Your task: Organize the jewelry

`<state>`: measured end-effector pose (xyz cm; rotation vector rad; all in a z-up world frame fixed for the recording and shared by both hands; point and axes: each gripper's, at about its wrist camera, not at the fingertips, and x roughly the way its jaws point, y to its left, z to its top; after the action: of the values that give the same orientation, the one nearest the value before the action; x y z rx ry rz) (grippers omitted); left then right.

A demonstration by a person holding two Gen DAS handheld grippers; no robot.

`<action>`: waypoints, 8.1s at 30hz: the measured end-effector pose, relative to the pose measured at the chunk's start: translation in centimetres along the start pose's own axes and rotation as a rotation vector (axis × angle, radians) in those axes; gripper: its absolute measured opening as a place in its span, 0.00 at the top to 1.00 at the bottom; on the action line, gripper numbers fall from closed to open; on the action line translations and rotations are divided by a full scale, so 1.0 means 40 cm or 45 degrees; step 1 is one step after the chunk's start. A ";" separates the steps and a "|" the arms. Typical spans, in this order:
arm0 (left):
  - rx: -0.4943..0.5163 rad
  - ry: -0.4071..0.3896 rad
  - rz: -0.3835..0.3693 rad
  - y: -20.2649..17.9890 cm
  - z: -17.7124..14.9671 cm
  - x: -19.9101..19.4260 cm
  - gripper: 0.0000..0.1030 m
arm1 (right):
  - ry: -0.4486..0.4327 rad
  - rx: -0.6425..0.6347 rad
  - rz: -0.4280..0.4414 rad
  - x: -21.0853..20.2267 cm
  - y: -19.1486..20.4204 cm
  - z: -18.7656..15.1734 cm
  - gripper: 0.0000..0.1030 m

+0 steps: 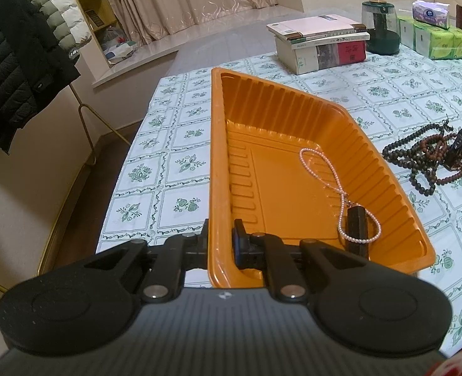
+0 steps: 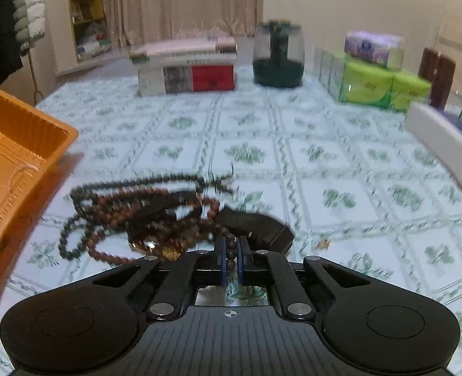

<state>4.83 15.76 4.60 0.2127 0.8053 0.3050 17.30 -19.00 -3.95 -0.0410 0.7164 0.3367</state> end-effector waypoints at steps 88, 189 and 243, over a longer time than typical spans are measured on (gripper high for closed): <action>-0.005 -0.012 -0.011 -0.004 -0.007 0.000 0.90 | -0.002 0.049 -0.141 -0.003 -0.017 -0.062 0.84; 0.002 -0.025 -0.017 -0.009 -0.010 -0.012 0.91 | -0.121 -0.295 0.146 -0.085 0.073 0.024 0.97; -0.039 -0.044 -0.048 0.009 -0.021 -0.003 0.91 | -0.086 -0.344 0.466 -0.076 0.345 0.030 0.57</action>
<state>4.08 16.11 4.22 0.1738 0.7690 0.2773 11.55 -6.64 0.02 -0.1546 0.6062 0.7811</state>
